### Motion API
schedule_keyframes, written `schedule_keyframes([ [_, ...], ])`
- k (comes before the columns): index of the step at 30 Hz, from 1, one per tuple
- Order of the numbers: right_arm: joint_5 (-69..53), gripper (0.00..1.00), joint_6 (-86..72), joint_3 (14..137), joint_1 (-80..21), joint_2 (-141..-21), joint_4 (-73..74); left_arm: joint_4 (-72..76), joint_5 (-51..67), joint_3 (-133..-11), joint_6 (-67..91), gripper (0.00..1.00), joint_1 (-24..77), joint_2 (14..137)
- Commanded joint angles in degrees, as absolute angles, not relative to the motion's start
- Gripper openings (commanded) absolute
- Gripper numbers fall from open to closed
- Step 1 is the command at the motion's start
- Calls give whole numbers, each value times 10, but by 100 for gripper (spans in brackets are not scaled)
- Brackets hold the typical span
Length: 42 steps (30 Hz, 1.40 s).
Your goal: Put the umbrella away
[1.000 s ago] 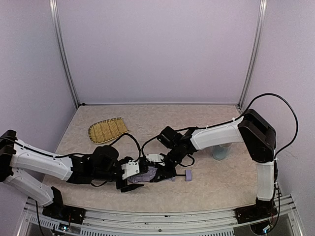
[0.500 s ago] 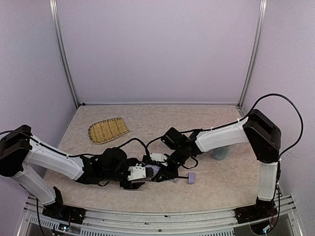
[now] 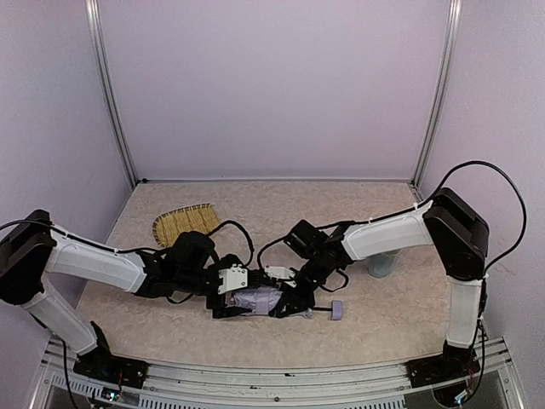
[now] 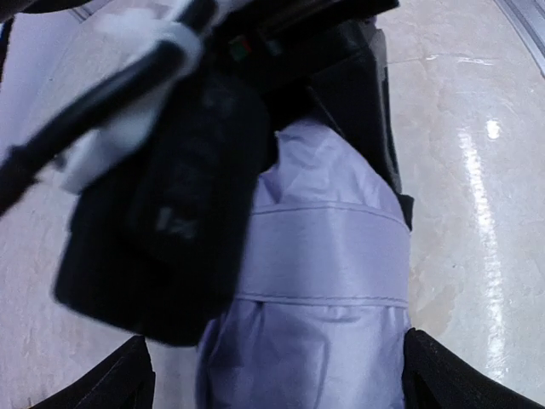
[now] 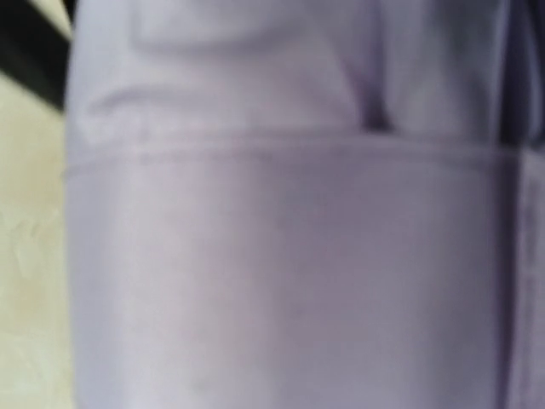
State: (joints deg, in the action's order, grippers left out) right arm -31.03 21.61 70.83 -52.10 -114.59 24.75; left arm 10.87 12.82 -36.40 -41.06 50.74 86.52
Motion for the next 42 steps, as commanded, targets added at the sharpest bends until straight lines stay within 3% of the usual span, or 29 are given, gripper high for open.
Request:
schedule_keyframes([
  [1, -259, 0, 205, 681, -500, -1193, 377, 63, 197, -389, -409, 99, 503, 888],
  [12, -228, 0, 181, 673, -498, -1160, 340, 96, 231, -399, -397, 84, 487, 972],
  [14, -210, 0, 175, 669, -498, -1149, 328, 94, 228, -409, -409, 75, 487, 989],
  [17, -193, 0, 164, 660, -499, -1137, 307, 77, 224, -428, -415, 49, 488, 1012],
  [21, -188, 3, 153, 644, -499, -1118, 282, 89, 222, -415, -423, 35, 490, 1002],
  [25, -181, 24, 144, 637, -499, -1100, 255, 91, 202, -415, -439, 21, 501, 1008],
  [29, -174, 67, 125, 640, -499, -1065, 246, 89, 158, -417, -458, 7, 520, 1017],
  [31, -179, 74, 118, 640, -500, -1038, 246, 106, 151, -401, -464, 4, 527, 1008],
  [32, -184, 94, 118, 639, -500, -1022, 247, 118, 146, -390, -465, 3, 531, 1001],
  [33, -191, 99, 118, 638, -501, -1004, 248, 131, 142, -378, -466, 2, 535, 993],
  [42, -179, 100, 117, 628, -467, -850, 231, 145, 44, -362, -484, 0, 599, 1002],
])
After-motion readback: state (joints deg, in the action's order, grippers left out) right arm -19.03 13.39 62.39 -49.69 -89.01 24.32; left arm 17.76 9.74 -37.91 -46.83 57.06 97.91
